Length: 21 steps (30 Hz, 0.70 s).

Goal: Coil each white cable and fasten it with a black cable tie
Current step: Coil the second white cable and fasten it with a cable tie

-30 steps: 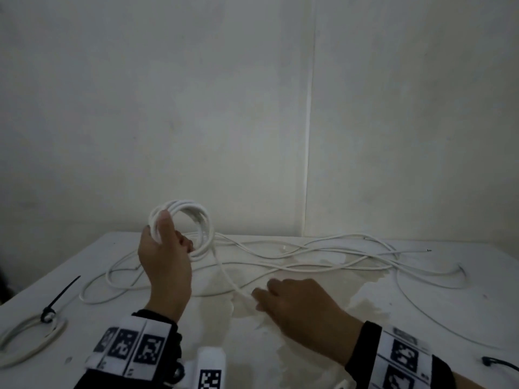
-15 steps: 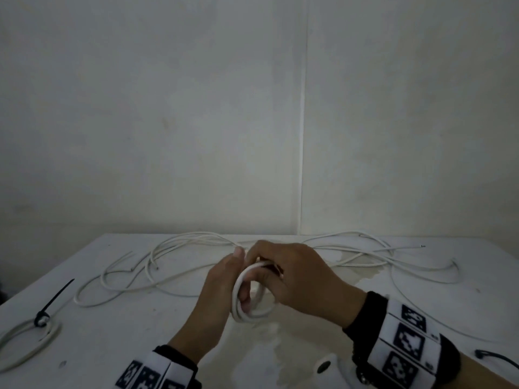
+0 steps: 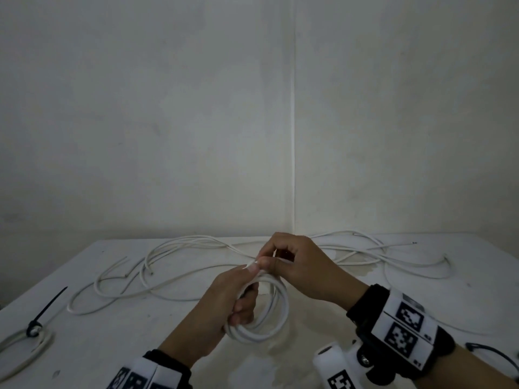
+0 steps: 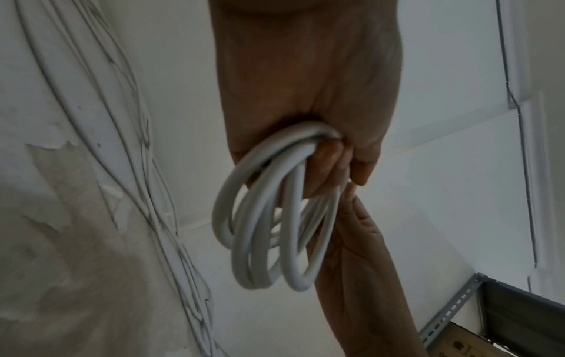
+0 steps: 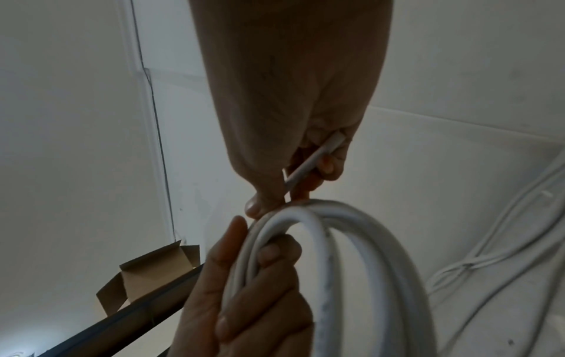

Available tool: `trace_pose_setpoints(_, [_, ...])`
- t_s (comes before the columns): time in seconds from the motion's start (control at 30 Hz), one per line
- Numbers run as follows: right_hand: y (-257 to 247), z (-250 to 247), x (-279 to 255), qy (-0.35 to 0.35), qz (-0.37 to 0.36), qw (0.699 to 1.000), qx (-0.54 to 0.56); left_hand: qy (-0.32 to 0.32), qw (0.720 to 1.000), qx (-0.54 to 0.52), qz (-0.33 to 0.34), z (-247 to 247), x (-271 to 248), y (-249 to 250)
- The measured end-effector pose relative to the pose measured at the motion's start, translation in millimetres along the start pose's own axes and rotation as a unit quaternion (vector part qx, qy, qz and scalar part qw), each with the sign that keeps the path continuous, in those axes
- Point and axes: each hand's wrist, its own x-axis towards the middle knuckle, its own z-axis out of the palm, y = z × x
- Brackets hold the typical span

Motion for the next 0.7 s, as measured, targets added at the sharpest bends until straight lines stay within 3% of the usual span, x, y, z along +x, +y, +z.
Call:
trace_pose_setpoints(0.1, [5, -4, 1, 0.010, -0.060, 0.997, -0.052, 0.016, 1.000, -0.012, 0.003, 0, 0, 1])
trace_pose_setpoints(0.2, [15, -7, 5, 0.105, -0.172, 0.940, -0.275, 0.013, 0.999, -0.035, 0.004, 1, -2, 2])
trace_pose_setpoints(0.27, [19, -3, 8, 0.141, -0.180, 0.927, -0.296, 0.013, 0.999, -0.052, -0.002, 2, -2, 2])
trace_pose_setpoints(0.4, [18, 10, 3, 0.120, -0.116, 0.975, -0.147, 0.013, 0.997, -0.066, -0.024, 4, -2, 2])
trace_pose_setpoints(0.47, [17, 9, -1, 0.060, -0.036, 0.996, -0.055, 0.020, 0.997, -0.065, -0.024, 4, -3, 4])
trace_pose_setpoints(0.53, [11, 7, -6, 0.017, 0.051, 0.997, 0.048, 0.032, 0.997, -0.074, -0.023, 1, -3, 5])
trace_pose_setpoints(0.57, [8, 6, -8, -0.003, 0.072, 0.995, 0.066, 0.037, 0.996, -0.080, -0.021, 0, -3, 6])
trace_pose_setpoints(0.7, [-1, 7, -12, -0.091, 0.043, 0.995, -0.021, 0.034, 0.996, -0.078, -0.016, -2, -1, 4])
